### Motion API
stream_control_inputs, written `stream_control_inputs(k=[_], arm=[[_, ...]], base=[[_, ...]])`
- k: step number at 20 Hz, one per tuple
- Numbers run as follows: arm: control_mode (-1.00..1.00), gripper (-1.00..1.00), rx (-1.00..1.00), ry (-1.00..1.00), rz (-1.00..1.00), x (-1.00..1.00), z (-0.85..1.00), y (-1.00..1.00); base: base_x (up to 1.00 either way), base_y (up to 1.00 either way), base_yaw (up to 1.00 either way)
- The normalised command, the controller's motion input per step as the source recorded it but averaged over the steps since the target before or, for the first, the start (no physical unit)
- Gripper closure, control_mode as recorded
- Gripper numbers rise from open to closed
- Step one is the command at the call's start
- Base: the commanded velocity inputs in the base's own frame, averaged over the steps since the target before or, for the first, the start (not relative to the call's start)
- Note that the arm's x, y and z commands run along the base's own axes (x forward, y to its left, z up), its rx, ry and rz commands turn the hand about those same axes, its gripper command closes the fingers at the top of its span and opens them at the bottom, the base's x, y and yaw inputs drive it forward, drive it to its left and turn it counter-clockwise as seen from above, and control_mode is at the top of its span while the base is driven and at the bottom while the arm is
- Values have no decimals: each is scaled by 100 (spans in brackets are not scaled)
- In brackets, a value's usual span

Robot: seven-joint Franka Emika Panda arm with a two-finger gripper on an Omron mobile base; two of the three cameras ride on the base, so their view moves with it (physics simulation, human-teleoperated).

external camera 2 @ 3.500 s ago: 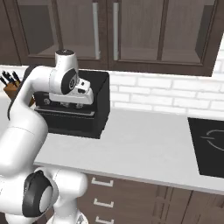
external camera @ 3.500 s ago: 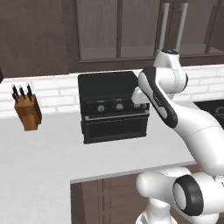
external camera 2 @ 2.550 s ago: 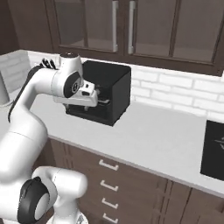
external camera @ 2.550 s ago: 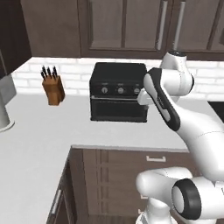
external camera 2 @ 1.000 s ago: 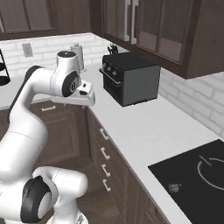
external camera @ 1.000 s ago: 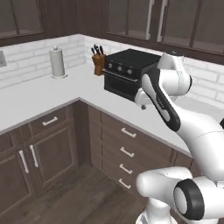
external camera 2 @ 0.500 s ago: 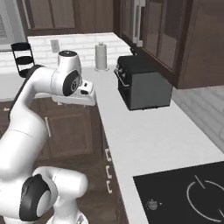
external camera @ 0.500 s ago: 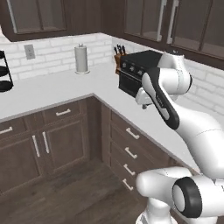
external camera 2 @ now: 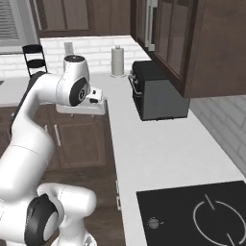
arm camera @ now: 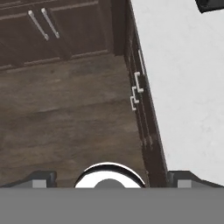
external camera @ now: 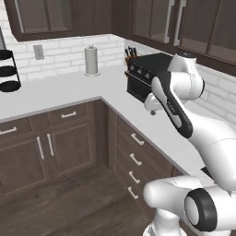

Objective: Take a straw from the drawer in front and place it inside the glass cup on the dining counter.

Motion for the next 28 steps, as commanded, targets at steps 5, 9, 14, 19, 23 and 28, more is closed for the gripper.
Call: stream_control_inputs(k=[5, 9, 14, 19, 23, 28], arm=[[-100, -100, -29, -9, 1, 3, -12, 68], [-100, -100, -39, -10, 0, 15, -34, 71], [-100, -100, -32, 0, 0, 25, -37, 44], [-100, -100, -33, 0, 0, 37, -37, 32], [-100, -100, -33, 0, 0, 32, -50, 16], [-100, -100, -27, 0, 0, 38, -46, 0]], base=[[0, 0, 0], [0, 0, 0], [0, 0, 0], [0, 0, 0], [0, 0, 0], [0, 0, 0]])
